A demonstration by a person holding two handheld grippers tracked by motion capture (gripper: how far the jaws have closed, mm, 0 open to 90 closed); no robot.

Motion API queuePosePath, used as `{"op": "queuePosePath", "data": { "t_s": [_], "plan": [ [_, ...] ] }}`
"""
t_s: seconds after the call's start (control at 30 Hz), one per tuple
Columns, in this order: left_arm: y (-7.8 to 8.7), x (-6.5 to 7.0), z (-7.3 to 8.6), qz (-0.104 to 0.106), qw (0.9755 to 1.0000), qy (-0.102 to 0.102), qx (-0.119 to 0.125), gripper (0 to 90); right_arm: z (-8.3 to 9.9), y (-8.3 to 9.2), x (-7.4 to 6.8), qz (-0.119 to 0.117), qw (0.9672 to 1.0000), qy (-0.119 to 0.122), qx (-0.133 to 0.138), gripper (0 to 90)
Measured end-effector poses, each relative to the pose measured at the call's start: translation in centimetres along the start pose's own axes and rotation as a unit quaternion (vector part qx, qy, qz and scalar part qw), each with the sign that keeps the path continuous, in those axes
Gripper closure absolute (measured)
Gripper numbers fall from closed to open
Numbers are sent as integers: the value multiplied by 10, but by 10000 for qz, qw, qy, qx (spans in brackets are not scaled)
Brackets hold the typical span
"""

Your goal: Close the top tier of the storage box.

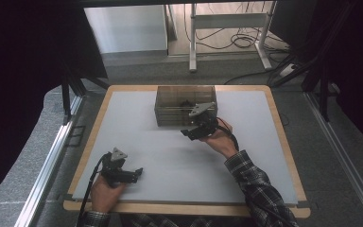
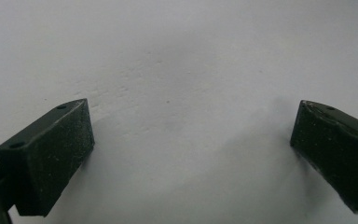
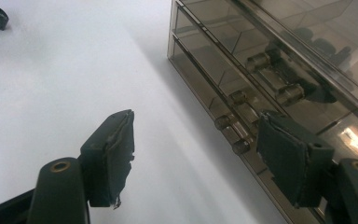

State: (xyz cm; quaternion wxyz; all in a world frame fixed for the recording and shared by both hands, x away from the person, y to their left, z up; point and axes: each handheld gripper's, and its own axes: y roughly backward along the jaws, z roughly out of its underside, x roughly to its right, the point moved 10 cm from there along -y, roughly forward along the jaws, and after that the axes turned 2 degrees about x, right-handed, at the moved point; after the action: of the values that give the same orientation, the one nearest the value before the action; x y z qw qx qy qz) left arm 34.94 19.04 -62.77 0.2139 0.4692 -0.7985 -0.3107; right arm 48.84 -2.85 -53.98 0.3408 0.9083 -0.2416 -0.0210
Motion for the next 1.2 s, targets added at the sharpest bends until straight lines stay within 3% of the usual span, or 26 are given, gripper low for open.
{"op": "queuePosePath", "data": {
  "t_s": [0.83,1.2],
  "plan": [
    [0,0,0,0,10000,0,0,0,0,7,-17,-22,9999,116,19,202],
    [0,0,0,-1,10000,-1,-1,0,3,12,-25,-89,9999,26,66,155]
  ]
}}
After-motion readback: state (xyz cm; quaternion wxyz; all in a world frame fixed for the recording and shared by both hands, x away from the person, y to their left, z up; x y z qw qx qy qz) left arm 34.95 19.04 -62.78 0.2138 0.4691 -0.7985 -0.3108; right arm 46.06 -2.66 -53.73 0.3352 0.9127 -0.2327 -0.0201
